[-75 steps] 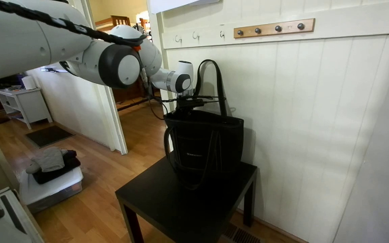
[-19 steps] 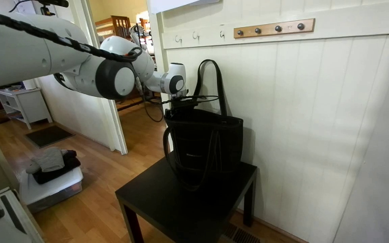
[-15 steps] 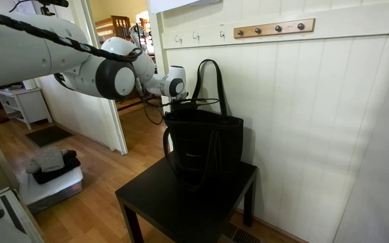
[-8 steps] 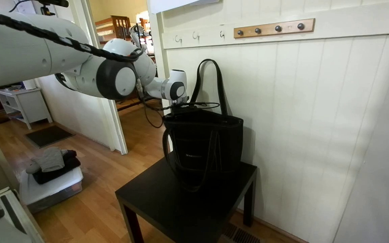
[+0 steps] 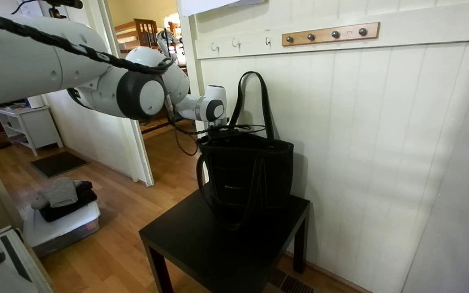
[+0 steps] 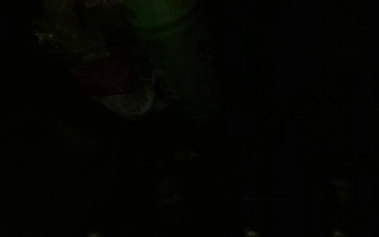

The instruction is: Pick up the bottle and put it in the bag

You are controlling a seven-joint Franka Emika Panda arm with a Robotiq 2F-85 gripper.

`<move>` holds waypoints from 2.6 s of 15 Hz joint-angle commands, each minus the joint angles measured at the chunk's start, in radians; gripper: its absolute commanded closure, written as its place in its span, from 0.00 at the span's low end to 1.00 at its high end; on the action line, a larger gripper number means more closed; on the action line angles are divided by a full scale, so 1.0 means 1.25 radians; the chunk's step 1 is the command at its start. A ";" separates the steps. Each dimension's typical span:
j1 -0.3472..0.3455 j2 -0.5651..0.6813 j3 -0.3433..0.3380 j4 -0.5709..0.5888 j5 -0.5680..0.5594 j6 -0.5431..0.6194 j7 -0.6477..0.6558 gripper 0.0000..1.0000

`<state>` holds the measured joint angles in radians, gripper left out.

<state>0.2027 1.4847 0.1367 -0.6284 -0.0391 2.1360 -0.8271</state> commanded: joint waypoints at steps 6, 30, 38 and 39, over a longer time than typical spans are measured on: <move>0.002 -0.031 0.005 0.025 0.008 -0.019 0.051 1.00; -0.079 -0.383 0.016 -0.449 0.076 0.020 0.311 0.00; -0.129 -0.519 0.015 -0.731 0.041 0.299 0.321 0.00; -0.138 -0.535 0.021 -0.769 0.044 0.336 0.321 0.00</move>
<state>0.0520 0.9165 0.1533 -1.3976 0.0291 2.4213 -0.4518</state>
